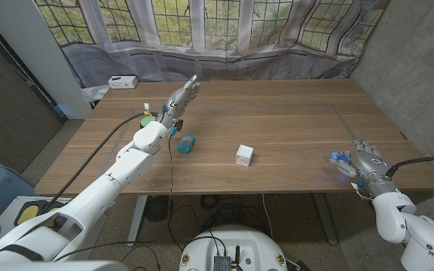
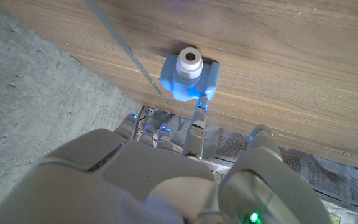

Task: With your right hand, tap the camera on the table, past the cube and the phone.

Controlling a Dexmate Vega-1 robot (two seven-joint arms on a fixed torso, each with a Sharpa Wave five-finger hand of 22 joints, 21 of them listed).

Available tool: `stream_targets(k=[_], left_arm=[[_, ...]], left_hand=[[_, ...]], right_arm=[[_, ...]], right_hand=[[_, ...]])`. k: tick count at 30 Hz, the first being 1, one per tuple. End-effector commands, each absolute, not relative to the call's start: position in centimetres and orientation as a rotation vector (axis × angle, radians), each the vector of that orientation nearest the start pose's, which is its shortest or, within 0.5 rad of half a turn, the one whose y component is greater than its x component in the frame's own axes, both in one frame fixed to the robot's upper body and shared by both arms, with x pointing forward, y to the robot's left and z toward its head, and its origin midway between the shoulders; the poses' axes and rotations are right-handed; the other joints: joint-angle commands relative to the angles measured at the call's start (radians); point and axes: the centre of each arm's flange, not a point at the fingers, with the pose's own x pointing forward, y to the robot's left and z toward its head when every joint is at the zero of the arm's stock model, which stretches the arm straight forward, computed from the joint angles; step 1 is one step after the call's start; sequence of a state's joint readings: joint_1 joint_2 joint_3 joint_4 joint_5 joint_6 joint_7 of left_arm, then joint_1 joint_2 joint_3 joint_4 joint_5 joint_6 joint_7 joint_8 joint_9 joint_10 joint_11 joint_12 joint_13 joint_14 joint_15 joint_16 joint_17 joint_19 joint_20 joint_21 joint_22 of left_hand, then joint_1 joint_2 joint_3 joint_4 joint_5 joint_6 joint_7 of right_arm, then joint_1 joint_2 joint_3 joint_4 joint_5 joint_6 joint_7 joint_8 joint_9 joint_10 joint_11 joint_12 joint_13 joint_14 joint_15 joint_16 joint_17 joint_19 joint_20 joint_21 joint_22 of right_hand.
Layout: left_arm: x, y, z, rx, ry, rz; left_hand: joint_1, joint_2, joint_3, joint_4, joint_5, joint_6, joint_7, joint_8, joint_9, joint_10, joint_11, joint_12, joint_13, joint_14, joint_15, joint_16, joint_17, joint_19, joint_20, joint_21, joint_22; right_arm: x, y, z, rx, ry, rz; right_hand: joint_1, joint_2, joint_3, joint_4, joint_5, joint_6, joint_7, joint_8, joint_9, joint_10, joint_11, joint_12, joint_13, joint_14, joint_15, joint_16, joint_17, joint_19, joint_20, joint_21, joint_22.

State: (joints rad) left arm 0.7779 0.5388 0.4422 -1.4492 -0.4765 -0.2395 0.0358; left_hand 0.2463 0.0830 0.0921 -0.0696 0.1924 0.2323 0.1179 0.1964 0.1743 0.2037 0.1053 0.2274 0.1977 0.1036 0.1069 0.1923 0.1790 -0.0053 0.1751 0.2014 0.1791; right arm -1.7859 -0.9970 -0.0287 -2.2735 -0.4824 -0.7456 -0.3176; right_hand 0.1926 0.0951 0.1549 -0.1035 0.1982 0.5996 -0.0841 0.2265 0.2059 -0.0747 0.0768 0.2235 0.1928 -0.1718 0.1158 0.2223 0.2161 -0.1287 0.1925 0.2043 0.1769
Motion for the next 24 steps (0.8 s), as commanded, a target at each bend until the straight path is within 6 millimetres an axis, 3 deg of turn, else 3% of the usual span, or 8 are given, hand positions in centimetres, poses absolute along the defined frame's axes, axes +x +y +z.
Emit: stream_targets(k=[1, 21, 24], left_arm=[[63.03, 23.4, 3.01, 0.159, -0.707, -0.266], [63.26, 23.26, 2.96, 0.151, -0.709, -0.27], [63.36, 23.2, 2.92, 0.149, -0.705, -0.272]], left_hand=[[-0.001, 0.008, 0.003, -0.002, -0.001, 0.007, -0.002, -0.004, 0.006, 0.004, -0.005, -0.004, 0.003, 0.007, -0.001, -0.002, 0.003, 0.001, 0.009, -0.004, 0.002], [-0.001, 0.009, 0.004, -0.003, -0.001, 0.008, -0.003, -0.004, 0.006, 0.003, -0.003, -0.006, 0.003, 0.008, -0.001, -0.002, 0.003, 0.001, 0.011, -0.004, 0.002], [-0.001, 0.009, 0.004, -0.003, -0.001, 0.009, -0.003, -0.005, 0.006, 0.003, -0.001, -0.006, 0.003, 0.008, -0.001, -0.002, 0.003, 0.0, 0.011, -0.004, 0.002]], right_arm=[[42.86, -36.95, -13.21, -1.378, -0.182, -0.437], [42.17, -36.75, -12.91, -1.366, -0.208, -0.469], [42.08, -36.71, -12.87, -1.363, -0.214, -0.474]], right_hand=[[-0.001, -0.005, 0.005, -0.003, -0.004, -0.004, -0.001, -0.002, 0.001, 0.005, 0.007, 0.004, 0.006, -0.02, -0.003, 0.005, 0.004, 0.01, 0.001, 0.007, 0.002], [0.003, -0.006, 0.008, -0.007, -0.003, -0.017, -0.004, -0.009, 0.002, 0.016, 0.006, 0.006, 0.006, -0.001, -0.006, 0.009, 0.004, 0.028, 0.002, 0.01, 0.002], [0.005, -0.007, 0.01, -0.009, -0.003, -0.049, -0.003, -0.022, 0.002, 0.017, 0.005, 0.006, 0.006, 0.006, -0.006, 0.009, 0.004, 0.038, 0.0, 0.012, 0.002]])
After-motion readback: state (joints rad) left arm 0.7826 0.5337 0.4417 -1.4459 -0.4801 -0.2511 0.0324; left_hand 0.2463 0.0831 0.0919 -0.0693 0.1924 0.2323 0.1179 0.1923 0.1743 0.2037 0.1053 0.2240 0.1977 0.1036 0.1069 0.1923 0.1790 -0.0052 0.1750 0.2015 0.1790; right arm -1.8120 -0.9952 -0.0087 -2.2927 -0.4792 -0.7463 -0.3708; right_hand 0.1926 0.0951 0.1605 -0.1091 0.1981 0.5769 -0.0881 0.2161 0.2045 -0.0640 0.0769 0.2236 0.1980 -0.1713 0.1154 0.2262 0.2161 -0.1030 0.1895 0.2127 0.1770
